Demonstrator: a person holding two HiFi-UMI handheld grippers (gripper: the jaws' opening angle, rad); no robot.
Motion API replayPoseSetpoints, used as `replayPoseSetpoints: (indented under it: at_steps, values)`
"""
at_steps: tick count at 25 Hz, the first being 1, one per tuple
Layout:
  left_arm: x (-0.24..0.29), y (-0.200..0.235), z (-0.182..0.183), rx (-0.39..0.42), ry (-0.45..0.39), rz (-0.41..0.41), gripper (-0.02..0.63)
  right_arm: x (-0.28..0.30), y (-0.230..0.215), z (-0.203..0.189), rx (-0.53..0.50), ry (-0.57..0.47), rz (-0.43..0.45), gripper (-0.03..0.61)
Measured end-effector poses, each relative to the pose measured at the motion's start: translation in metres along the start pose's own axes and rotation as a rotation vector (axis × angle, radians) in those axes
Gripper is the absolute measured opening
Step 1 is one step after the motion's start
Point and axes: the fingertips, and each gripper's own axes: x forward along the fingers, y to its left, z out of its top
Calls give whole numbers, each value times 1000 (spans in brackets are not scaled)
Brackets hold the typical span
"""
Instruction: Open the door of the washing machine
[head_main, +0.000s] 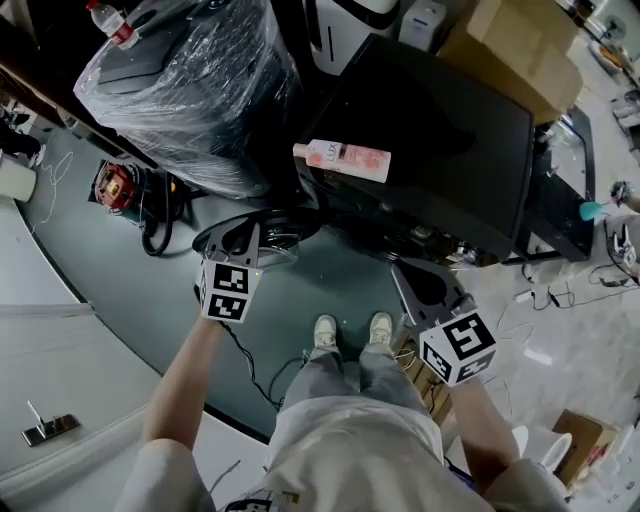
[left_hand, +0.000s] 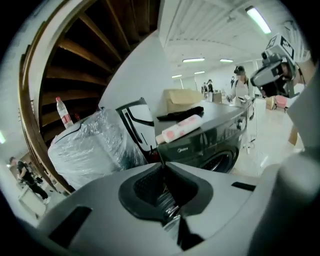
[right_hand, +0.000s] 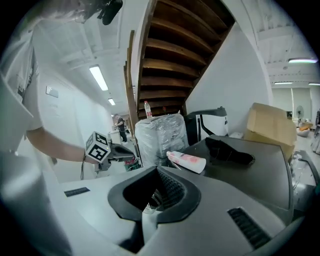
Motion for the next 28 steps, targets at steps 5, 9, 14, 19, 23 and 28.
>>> replayPoseSetpoints:
  at_steps: [5, 9, 14, 19, 23, 28]
  values:
    - [-63, -2, 78, -47, -234, -3, 34, -19, 7, 37, -52, -66, -9, 26]
    - [-99, -2, 119, -63, -316, 16, 34, -35, 15, 68, -119, -115, -6, 26]
    - [-142, -4, 167, -61, -421, 25, 31, -62, 24, 114, -193, -217, -29, 26]
    - [-189, -3, 206, -75, -540, 68, 31, -92, 32, 159, -220, -327, -33, 26]
    - [-221, -7, 231, -54, -592, 108, 31, -115, 42, 190, -273, -396, -33, 26]
    - [-248, -13, 251, -88, -630, 157, 31, -141, 53, 218, -371, -460, -57, 26]
